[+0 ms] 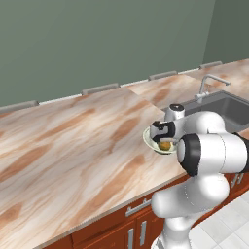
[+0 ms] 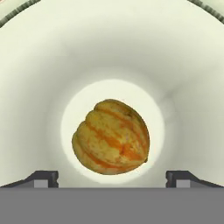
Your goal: Pick the squashs from the cabinet and place them in one bowl. Pick the carrot from the sink and place it in the other bowl.
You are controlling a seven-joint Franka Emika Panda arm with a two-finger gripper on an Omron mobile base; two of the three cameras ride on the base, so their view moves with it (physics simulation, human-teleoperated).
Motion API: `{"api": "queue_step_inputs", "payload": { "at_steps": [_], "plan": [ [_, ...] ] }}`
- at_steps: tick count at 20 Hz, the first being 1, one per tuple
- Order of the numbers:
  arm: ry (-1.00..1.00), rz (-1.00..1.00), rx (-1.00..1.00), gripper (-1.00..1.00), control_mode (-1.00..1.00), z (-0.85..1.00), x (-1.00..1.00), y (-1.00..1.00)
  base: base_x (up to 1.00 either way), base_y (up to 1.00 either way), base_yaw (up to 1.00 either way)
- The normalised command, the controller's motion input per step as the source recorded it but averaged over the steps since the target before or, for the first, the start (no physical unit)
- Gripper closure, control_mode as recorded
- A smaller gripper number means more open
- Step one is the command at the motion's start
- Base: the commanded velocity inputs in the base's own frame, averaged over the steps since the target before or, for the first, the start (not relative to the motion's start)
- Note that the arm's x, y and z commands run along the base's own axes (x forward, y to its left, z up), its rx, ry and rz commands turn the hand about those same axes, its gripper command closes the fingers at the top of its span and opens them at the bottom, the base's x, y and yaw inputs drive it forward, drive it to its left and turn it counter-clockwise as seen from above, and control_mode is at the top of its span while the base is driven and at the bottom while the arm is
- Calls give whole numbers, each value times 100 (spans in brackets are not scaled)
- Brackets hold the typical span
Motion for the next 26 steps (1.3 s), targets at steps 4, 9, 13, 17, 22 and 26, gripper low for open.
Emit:
{"api": "queue_step_inputs", "payload": {
  "at_steps": [4, 9, 13, 17, 22, 26],
  "plan": [
    [0, -1, 0, -100, -100, 10, 0, 0, 0, 0, 0],
    [0, 0, 0, -100, -100, 18, 0, 0, 0, 0, 0],
    [0, 0, 0, -100, -100, 26, 0, 0, 0, 0, 0],
    [0, 0, 0, -100, -100, 32, -5, 0, 0, 0, 0],
    [0, 0, 0, -100, -100, 34, -16, 0, 0, 0, 0],
    [-2, 0, 0, -100, -100, 36, -21, -1, 0, 0, 0]
  ]
}}
